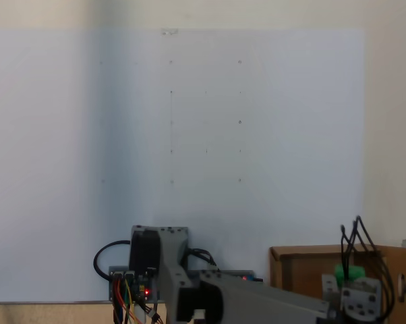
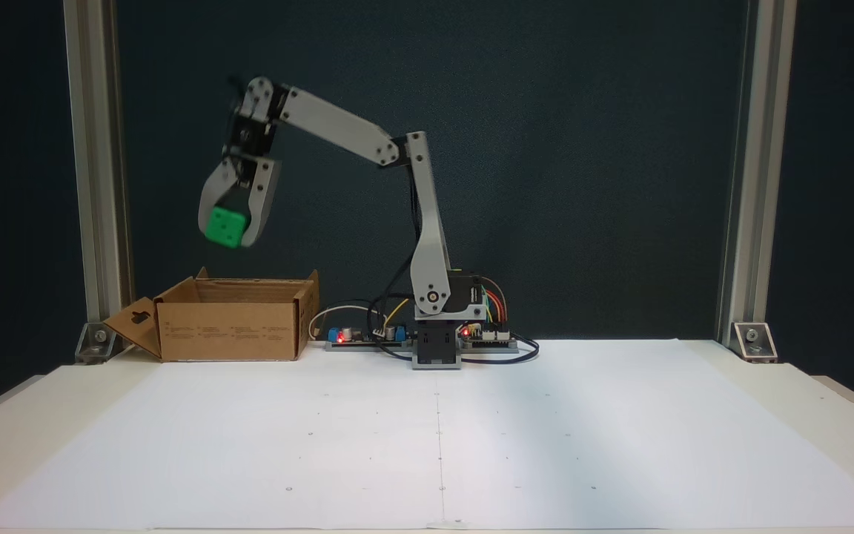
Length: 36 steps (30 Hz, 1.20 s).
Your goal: Grasp a green dice and put it in the bin.
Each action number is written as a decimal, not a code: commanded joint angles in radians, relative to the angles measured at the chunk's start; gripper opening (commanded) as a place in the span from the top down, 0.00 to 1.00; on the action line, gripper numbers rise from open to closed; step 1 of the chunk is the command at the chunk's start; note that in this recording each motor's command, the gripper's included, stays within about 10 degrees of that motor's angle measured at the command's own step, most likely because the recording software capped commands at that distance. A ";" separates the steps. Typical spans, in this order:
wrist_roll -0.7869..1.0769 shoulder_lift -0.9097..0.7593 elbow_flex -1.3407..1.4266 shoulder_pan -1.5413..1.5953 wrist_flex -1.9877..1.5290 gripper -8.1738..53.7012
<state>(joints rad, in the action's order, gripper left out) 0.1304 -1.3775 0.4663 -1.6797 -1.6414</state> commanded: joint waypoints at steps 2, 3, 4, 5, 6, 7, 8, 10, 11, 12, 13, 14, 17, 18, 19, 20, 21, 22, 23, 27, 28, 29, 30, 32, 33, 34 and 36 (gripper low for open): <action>0.103 0.031 -0.049 -0.057 -0.035 0.68; 0.110 0.051 -0.049 -0.067 -0.038 0.68; 0.114 0.081 -0.049 -0.091 -0.035 0.68; 0.115 0.100 -0.049 -0.100 -0.029 0.68; 0.127 0.137 -0.049 -0.117 -0.014 0.68; 0.135 0.160 -0.049 -0.124 -0.005 0.68; 0.141 0.178 -0.049 -0.132 0.000 0.68; 0.152 0.210 -0.035 -0.156 0.031 0.68; 0.160 0.212 0.000 -0.158 0.061 0.68; 0.160 0.212 0.048 -0.158 0.106 0.68; 0.160 0.212 0.089 -0.158 0.144 0.68; 0.164 0.212 0.121 -0.158 0.166 0.68; 0.170 0.209 0.224 -0.155 0.222 0.68; 0.170 0.195 0.259 -0.153 0.242 0.68; 0.172 0.176 0.291 -0.152 0.262 0.68; 0.172 0.160 0.314 -0.150 0.276 0.68; 0.172 0.155 0.318 -0.147 0.281 0.68; 0.170 0.147 0.318 -0.143 0.284 0.68; 0.170 0.140 0.318 -0.137 0.291 0.68; 0.169 0.132 0.318 -0.133 0.316 0.35; 0.169 0.127 0.318 -0.133 0.327 0.31; 0.169 0.123 0.318 -0.133 0.347 0.25; 0.169 0.118 0.318 -0.132 0.376 0.23; 0.169 0.109 0.318 -0.133 0.414 0.23; 0.169 0.101 0.318 -0.133 0.437 0.23; 0.169 0.087 0.318 -0.133 0.462 0.23; 0.166 0.051 0.316 -0.133 0.503 0.23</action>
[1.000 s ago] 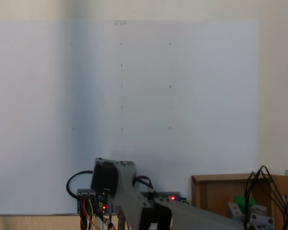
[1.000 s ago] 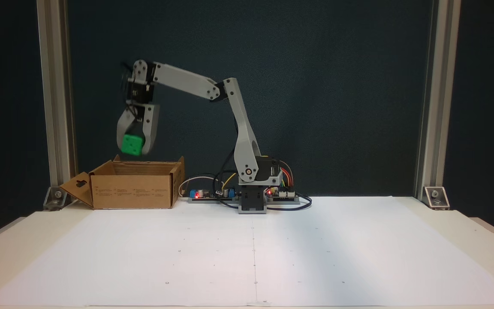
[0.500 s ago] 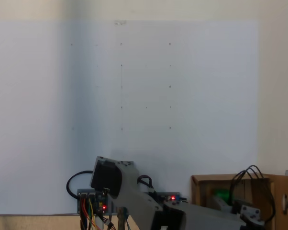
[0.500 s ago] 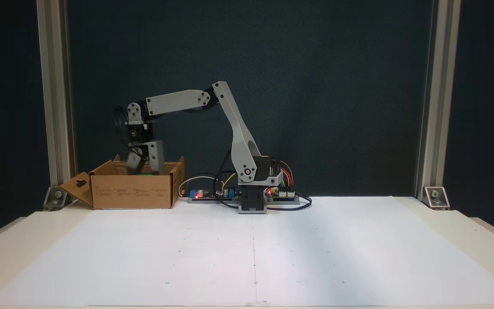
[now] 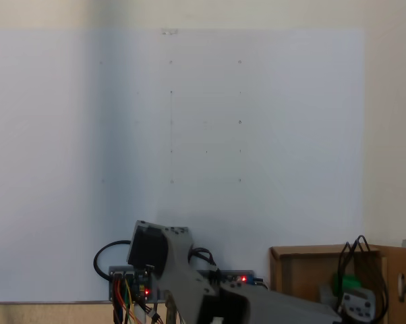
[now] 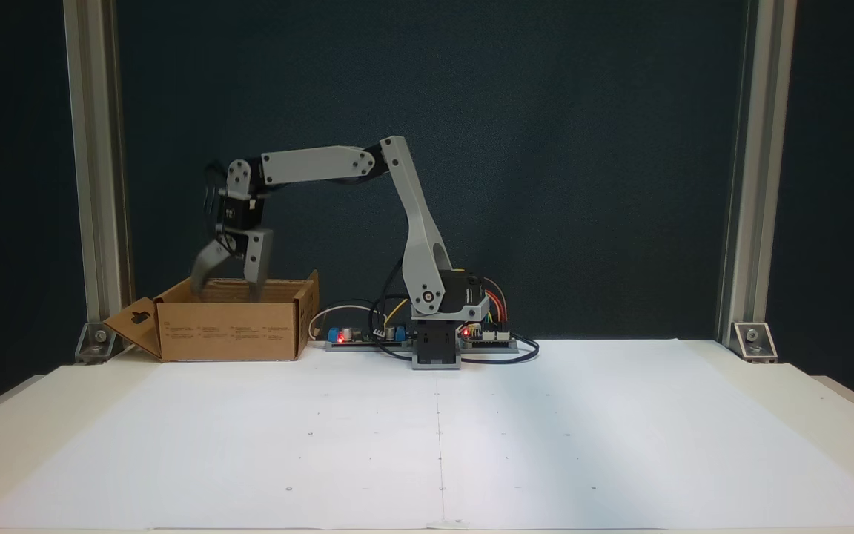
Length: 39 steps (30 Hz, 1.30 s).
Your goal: Grasp a green dice and put it in the bin.
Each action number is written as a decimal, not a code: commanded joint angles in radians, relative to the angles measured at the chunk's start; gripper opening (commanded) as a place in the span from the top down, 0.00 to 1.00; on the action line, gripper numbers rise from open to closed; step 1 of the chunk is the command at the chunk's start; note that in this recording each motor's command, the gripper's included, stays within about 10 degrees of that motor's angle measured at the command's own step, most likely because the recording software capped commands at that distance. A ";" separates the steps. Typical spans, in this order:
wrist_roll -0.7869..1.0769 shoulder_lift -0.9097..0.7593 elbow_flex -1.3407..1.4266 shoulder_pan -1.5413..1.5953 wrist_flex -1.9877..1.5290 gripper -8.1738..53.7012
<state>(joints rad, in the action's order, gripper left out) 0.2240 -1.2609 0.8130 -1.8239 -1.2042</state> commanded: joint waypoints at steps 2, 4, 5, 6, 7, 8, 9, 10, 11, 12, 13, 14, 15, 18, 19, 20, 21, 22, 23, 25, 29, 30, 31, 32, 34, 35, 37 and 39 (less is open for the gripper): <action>0.067 -0.110 -0.034 0.011 0.120 0.23; 0.048 -0.164 -0.037 0.020 0.147 0.23; 0.041 -0.189 -0.041 0.028 0.147 0.23; 0.028 -0.207 -0.054 0.037 0.146 0.23; 0.006 -0.218 -0.075 0.049 0.143 0.23; -0.020 -0.222 -0.095 0.064 0.141 0.23; -0.041 -0.230 -0.112 0.086 0.141 0.23; -0.063 -0.252 -0.124 0.107 0.141 0.23; -0.084 -0.273 -0.129 0.141 0.143 0.22; -0.106 -0.285 -0.130 0.175 0.143 0.20; -0.121 -0.304 -0.132 0.207 0.144 0.19; -0.133 -0.313 -0.135 0.239 0.147 0.19; -0.144 -0.327 -0.140 0.268 0.152 0.19; -0.169 -0.365 -0.141 0.360 0.170 0.18; -0.198 -0.377 -0.141 0.387 0.169 0.18; -0.227 -0.390 -0.141 0.413 0.170 0.18; -0.258 -0.419 -0.141 0.462 0.178 0.18; -0.273 -0.443 -0.141 0.523 0.184 0.18; -0.278 -0.459 -0.141 0.568 0.184 0.18; -0.278 -0.489 -0.141 0.675 0.189 0.18; -0.295 -0.549 -0.141 0.946 0.209 0.17; -0.293 -0.568 -0.140 1.077 0.207 0.17; -0.291 -0.568 -0.140 1.132 0.209 0.17; -0.288 -0.571 -0.137 1.233 0.207 0.17; -0.279 -0.571 -0.130 1.365 0.207 0.17; -0.272 -0.571 -0.130 1.440 0.207 0.17; -0.265 -0.571 -0.127 1.581 0.207 0.17; -0.262 -0.571 -0.114 1.725 0.209 0.17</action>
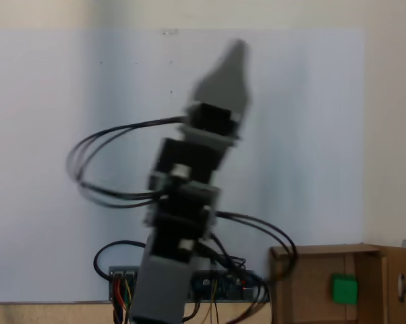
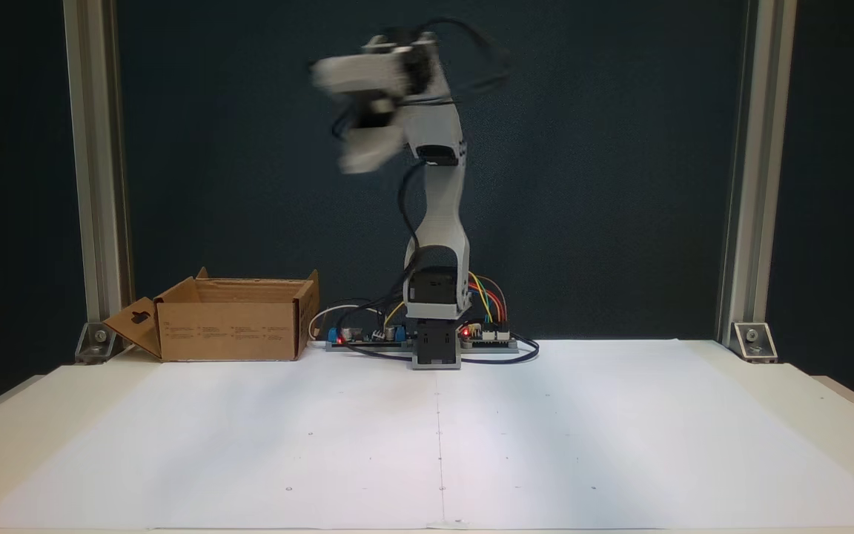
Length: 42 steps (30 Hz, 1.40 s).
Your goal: Grasp a green dice and put it in the bin.
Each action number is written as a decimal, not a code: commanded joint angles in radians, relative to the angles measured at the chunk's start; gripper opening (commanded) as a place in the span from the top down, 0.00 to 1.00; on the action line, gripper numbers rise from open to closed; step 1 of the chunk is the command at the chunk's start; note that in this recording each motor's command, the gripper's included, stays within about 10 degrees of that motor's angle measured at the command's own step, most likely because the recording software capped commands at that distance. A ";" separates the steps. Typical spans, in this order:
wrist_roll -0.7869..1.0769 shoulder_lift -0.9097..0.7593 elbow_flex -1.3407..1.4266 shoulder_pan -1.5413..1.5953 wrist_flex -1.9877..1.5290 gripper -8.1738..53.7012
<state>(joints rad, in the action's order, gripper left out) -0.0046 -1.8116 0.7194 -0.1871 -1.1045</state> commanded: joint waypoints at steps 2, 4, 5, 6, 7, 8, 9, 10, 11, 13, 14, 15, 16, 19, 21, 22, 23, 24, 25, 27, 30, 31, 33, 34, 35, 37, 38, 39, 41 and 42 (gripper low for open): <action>-0.021 -0.020 -0.002 0.161 0.127 0.16; -0.025 -0.028 0.025 0.166 0.175 0.16; -0.023 -0.029 0.037 0.166 0.191 0.16; -0.021 -0.032 0.054 0.163 0.216 0.16; -0.020 -0.035 0.078 0.158 0.247 0.15; -0.017 -0.043 0.110 0.152 0.276 0.15; -0.012 -0.052 0.149 0.143 0.303 0.15; -0.003 -0.063 0.196 0.135 0.336 0.14; 0.006 -0.080 0.250 0.121 0.363 0.14; 0.014 -0.104 0.348 0.100 0.420 0.13; 0.012 -0.115 0.393 0.097 0.448 0.13; 0.014 -0.130 0.431 0.094 0.474 0.12; 0.012 -0.147 0.477 0.092 0.500 0.11; 0.012 -0.202 0.630 0.092 0.589 0.11; 0.012 -0.258 0.730 0.077 0.644 0.11; 0.011 -0.287 0.778 0.072 0.673 0.11; 0.011 -0.313 0.819 0.072 0.696 0.11; 0.009 -0.339 0.857 0.074 0.725 0.11; 0.009 -0.362 0.891 0.074 0.750 0.11; 0.009 -0.393 0.942 0.074 0.800 0.11; 0.008 -0.431 1.000 0.075 0.876 0.11; 0.006 -0.449 1.026 0.075 0.902 0.11; 0.006 -0.489 1.083 0.077 0.955 0.11; 0.006 -0.508 1.109 0.078 0.986 0.11; 0.005 -0.522 1.137 0.080 1.009 0.11; 0.006 -0.541 1.192 0.089 1.058 0.11; 0.006 -0.545 1.212 0.091 1.086 0.11; 0.006 -0.545 1.227 0.091 1.107 0.11; 0.006 -0.548 1.246 0.091 1.150 0.11; 0.006 -0.551 1.253 0.091 1.172 0.11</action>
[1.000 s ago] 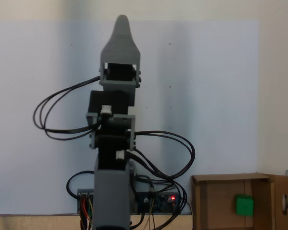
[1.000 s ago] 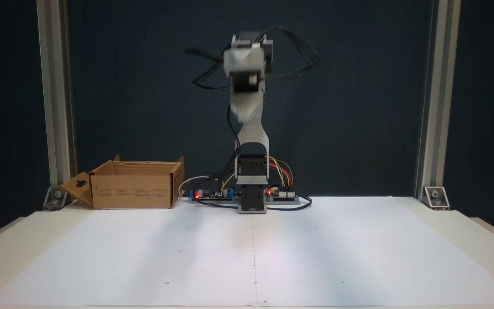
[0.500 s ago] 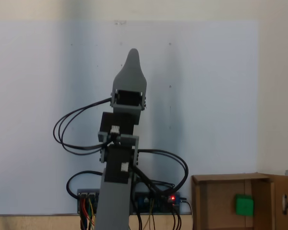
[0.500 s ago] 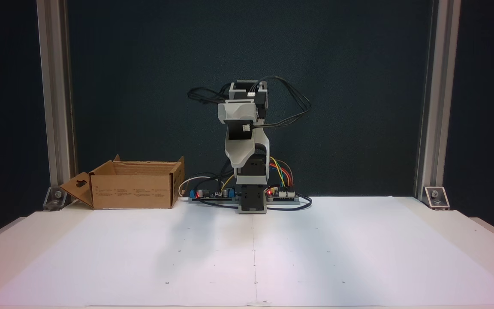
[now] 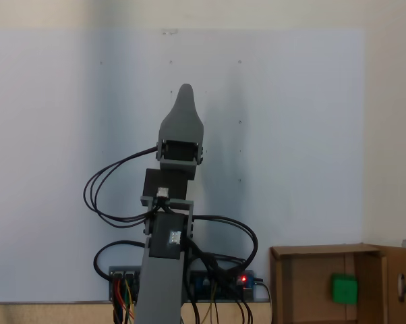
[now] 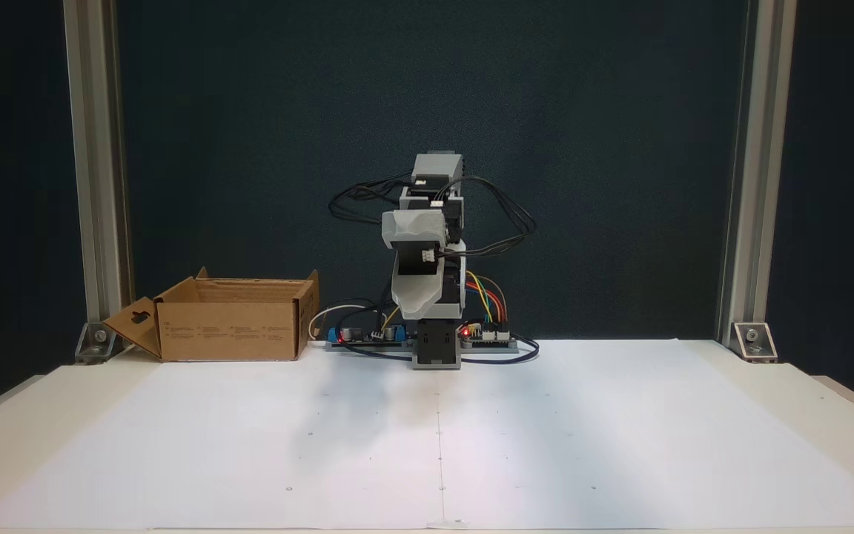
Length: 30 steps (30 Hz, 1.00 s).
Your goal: Grasp a green dice and put it in the bin.
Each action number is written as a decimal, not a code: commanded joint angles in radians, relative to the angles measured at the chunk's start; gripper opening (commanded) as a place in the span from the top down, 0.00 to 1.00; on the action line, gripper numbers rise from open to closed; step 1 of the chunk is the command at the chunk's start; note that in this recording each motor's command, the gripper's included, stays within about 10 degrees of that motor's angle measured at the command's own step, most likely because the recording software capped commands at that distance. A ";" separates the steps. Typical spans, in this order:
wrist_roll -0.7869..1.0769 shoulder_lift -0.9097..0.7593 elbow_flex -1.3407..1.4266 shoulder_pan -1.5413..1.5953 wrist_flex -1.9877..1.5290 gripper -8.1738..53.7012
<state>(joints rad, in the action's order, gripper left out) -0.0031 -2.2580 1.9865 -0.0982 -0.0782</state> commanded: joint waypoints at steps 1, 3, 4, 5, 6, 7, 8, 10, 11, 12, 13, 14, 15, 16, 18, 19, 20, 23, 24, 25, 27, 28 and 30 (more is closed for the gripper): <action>0.005 -0.106 -0.006 0.002 0.168 0.11; 0.005 -0.106 0.003 0.002 0.222 0.11; 0.005 -0.107 0.006 0.002 0.247 0.11; 0.005 -0.110 0.011 0.002 0.270 0.11; 0.005 -0.110 0.015 0.002 0.293 0.11; 0.006 -0.110 0.020 0.002 0.314 0.11; 0.009 -0.112 0.032 0.002 0.340 0.11; 0.011 -0.117 0.075 0.000 0.392 0.11; 0.012 -0.118 0.104 0.002 0.422 0.11; 0.015 -0.118 0.129 0.000 0.446 0.11; 0.017 -0.117 0.152 0.002 0.469 0.12; 0.017 -0.117 0.187 0.000 0.495 0.14; 0.020 -0.117 0.209 0.000 0.510 0.14; 0.020 -0.117 0.232 0.000 0.535 0.14; 0.015 -0.115 0.265 0.002 0.583 0.14; 0.012 -0.115 0.279 0.002 0.599 0.14; 0.009 -0.112 0.290 0.003 0.621 0.14; 0.009 -0.109 0.314 0.017 0.690 0.14; 0.009 -0.109 0.318 0.017 0.713 0.14; 0.006 -0.109 0.325 0.018 0.733 0.14; 0.006 -0.110 0.353 0.032 0.780 0.14; 0.006 -0.109 0.373 0.032 0.807 0.14; 0.008 -0.109 0.411 0.032 0.853 0.13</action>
<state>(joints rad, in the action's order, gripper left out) -0.0031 -2.2580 2.4114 -0.0690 0.6243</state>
